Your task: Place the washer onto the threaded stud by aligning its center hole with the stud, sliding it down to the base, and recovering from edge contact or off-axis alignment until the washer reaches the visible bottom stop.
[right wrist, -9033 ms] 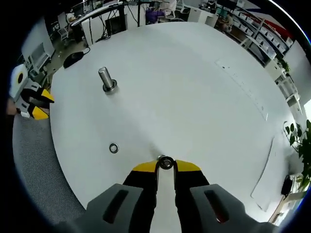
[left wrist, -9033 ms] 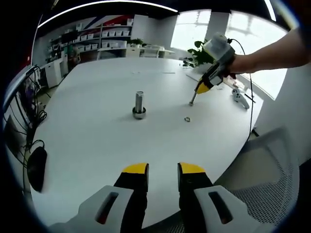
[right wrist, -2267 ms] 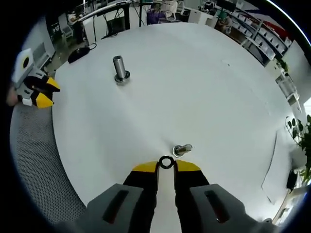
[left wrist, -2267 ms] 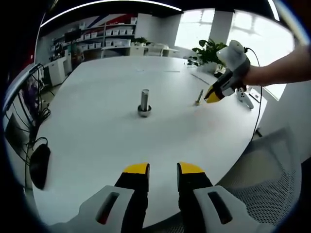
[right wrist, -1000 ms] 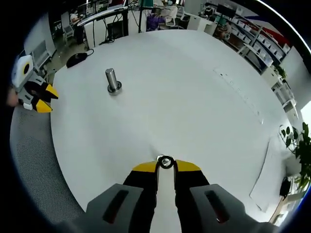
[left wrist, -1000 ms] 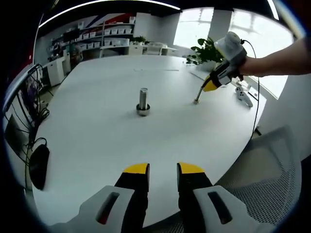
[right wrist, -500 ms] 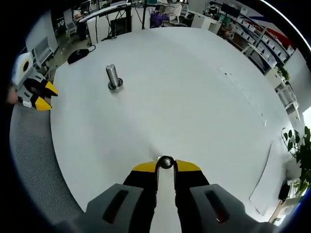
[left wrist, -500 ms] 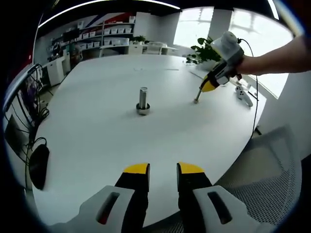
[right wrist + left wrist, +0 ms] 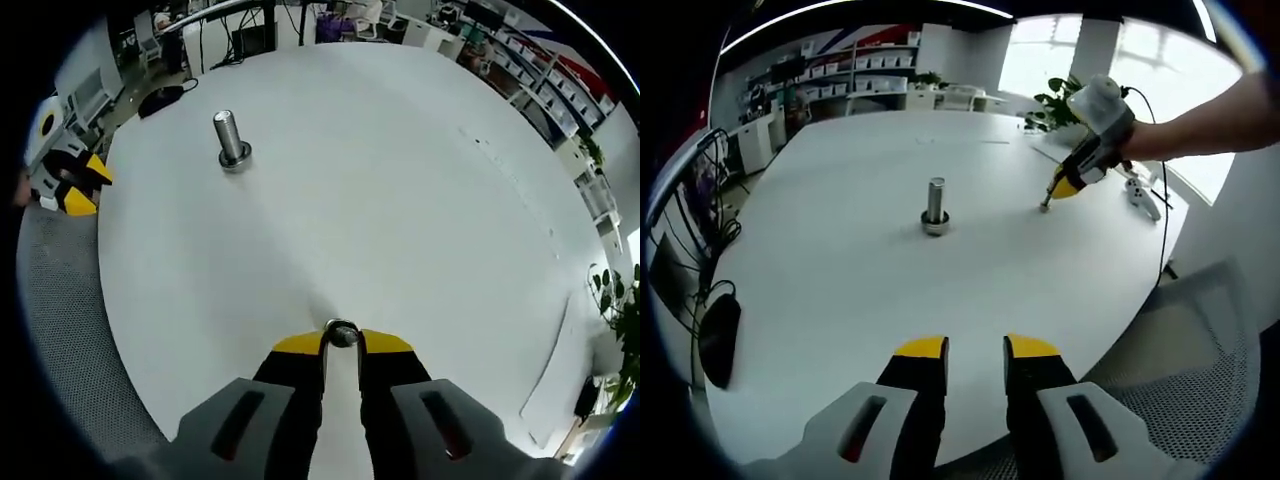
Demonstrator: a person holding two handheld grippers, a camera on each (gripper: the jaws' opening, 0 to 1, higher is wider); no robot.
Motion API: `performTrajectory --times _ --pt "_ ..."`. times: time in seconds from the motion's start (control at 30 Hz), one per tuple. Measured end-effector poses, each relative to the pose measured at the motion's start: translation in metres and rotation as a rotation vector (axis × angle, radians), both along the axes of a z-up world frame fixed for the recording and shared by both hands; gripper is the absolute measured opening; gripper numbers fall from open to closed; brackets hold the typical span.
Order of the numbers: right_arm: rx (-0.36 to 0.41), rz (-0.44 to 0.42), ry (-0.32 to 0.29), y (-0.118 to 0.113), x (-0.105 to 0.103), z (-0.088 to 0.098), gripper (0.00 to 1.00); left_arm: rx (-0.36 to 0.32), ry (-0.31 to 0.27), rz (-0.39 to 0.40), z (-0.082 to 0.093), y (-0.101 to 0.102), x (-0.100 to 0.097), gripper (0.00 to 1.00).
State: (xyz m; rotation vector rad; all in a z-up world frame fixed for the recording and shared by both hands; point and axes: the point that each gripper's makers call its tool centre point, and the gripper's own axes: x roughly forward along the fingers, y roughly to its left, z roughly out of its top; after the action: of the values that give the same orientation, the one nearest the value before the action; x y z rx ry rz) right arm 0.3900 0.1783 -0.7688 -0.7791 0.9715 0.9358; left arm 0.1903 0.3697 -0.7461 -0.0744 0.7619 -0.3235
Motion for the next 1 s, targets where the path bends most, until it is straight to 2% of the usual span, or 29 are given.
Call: performTrajectory --times 0.4,0.73,0.83,1.0 --pt "-0.005 -0.033 0.027 0.0 0.002 -0.013 0.15 -0.006 -0.001 0.004 0.0 0.0 0.0 0.2" --pt "-0.004 -0.069 0.019 -0.001 0.0 -0.015 0.15 -0.012 -0.002 -0.006 0.001 -0.002 0.0 0.2" --pt "-0.002 -0.078 0.003 -0.002 0.003 -0.015 0.19 -0.014 -0.006 -0.004 0.001 -0.002 0.0 0.2" --pt "0.002 -0.091 0.006 -0.005 -0.003 -0.014 0.19 -0.016 -0.008 -0.006 0.002 -0.002 0.0 0.2"
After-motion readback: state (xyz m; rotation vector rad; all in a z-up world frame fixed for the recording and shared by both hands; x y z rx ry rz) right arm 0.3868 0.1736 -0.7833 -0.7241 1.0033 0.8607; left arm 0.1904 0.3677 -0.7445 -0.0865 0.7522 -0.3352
